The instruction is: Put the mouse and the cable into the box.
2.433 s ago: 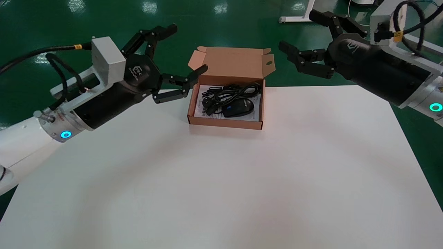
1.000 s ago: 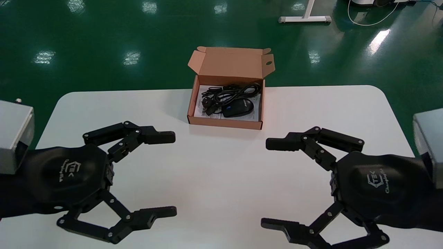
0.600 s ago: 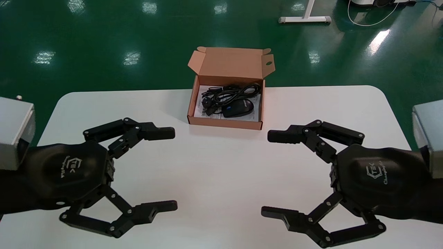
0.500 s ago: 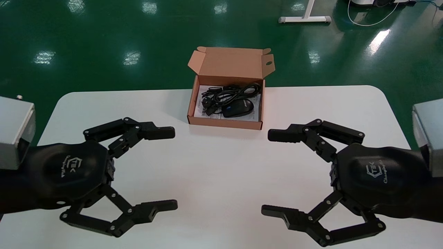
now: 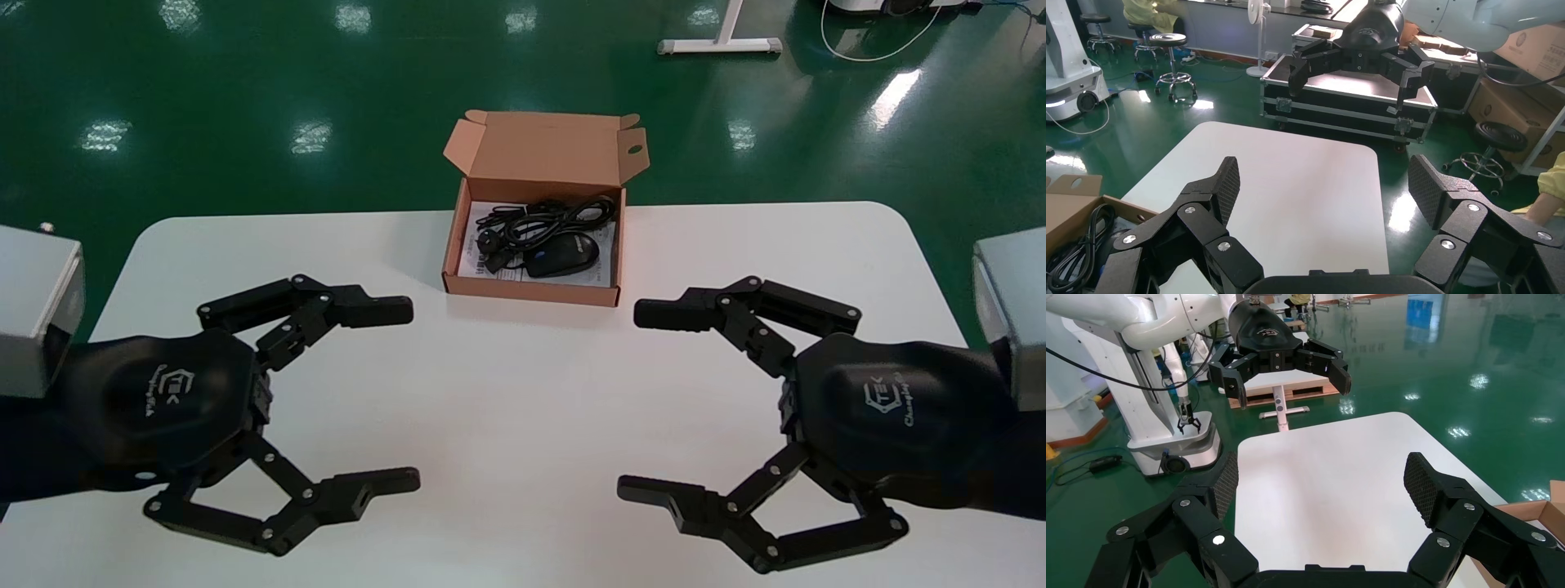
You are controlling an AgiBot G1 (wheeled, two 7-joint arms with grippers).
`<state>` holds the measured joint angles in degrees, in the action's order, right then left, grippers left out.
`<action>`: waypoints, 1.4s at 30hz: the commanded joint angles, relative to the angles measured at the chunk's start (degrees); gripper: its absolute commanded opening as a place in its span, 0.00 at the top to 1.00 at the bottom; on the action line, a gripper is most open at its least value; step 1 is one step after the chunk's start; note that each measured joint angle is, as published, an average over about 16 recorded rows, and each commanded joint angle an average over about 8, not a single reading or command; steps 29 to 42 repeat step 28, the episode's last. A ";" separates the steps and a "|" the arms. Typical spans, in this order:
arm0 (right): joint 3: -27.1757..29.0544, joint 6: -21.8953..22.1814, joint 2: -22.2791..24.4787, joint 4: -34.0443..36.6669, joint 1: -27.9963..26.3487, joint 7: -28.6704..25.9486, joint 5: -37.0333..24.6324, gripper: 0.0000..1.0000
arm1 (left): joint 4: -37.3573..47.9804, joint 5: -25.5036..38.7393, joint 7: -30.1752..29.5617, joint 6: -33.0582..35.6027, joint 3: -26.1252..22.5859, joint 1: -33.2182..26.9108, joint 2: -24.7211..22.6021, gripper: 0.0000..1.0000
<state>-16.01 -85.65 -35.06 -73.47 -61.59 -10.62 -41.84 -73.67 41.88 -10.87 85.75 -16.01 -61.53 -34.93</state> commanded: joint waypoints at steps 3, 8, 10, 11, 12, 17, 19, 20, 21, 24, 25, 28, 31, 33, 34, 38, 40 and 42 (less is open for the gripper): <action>0.00 0.03 -0.02 0.07 -0.02 0.03 -0.02 0.00 | 0.03 0.00 0.03 -0.02 -0.01 -0.02 -0.02 0.00; 0.00 0.06 -0.04 0.12 -0.04 0.05 -0.05 0.00 | 0.05 0.00 0.05 -0.04 -0.01 -0.03 -0.04 0.00; 0.00 0.07 -0.05 0.13 -0.05 0.05 -0.05 0.00 | 0.06 0.00 0.06 -0.05 -0.01 -0.03 -0.05 0.00; 0.00 0.08 -0.05 0.13 -0.05 0.06 -0.06 0.00 | 0.06 0.00 0.06 -0.06 -0.01 -0.03 -0.05 0.00; 0.00 0.08 -0.06 0.13 -0.05 0.06 -0.06 0.00 | 0.06 0.00 0.07 -0.06 -0.01 -0.03 -0.05 0.00; 0.00 0.09 -0.07 0.15 -0.07 0.08 -0.08 0.00 | 0.08 -0.02 0.08 -0.08 -0.01 -0.03 -0.07 0.00; 0.00 0.09 -0.08 0.16 -0.07 0.09 -0.08 0.00 | 0.09 -0.02 0.09 -0.08 -0.01 -0.03 -0.07 0.00; 0.00 0.09 -0.08 0.16 -0.08 0.09 -0.08 0.00 | 0.09 -0.02 0.10 -0.08 -0.01 -0.03 -0.07 0.00; 0.00 0.09 -0.09 0.17 -0.08 0.09 -0.08 0.00 | 0.10 -0.02 0.10 -0.08 -0.01 -0.03 -0.08 0.00; 0.00 0.09 -0.09 0.18 -0.09 0.10 -0.08 0.00 | 0.11 -0.03 0.11 -0.08 -0.01 -0.03 -0.08 0.00; 0.00 0.09 -0.09 0.18 -0.09 0.10 -0.08 0.00 | 0.11 -0.03 0.11 -0.08 -0.01 -0.03 -0.08 0.00; 0.00 0.09 -0.09 0.19 -0.10 0.10 -0.08 0.00 | 0.12 -0.03 0.12 -0.08 -0.01 -0.03 -0.08 0.00; 0.00 0.09 -0.09 0.19 -0.10 0.10 -0.08 0.00 | 0.12 -0.03 0.12 -0.08 -0.01 -0.03 -0.08 0.00; 0.00 0.09 -0.09 0.19 -0.10 0.10 -0.08 0.00 | 0.12 -0.03 0.12 -0.08 -0.01 -0.03 -0.08 0.00; 0.00 0.09 -0.09 0.19 -0.10 0.10 -0.08 0.00 | 0.12 -0.03 0.12 -0.08 -0.01 -0.03 -0.08 0.00; 0.00 0.09 -0.09 0.19 -0.10 0.10 -0.08 0.00 | 0.12 -0.03 0.12 -0.08 -0.01 -0.03 -0.08 0.00; 0.00 0.09 -0.09 0.19 -0.10 0.10 -0.08 0.00 | 0.12 -0.03 0.12 -0.08 -0.01 -0.03 -0.08 0.00; 0.00 0.09 -0.09 0.19 -0.10 0.10 -0.08 0.00 | 0.12 -0.03 0.12 -0.08 -0.01 -0.03 -0.08 0.00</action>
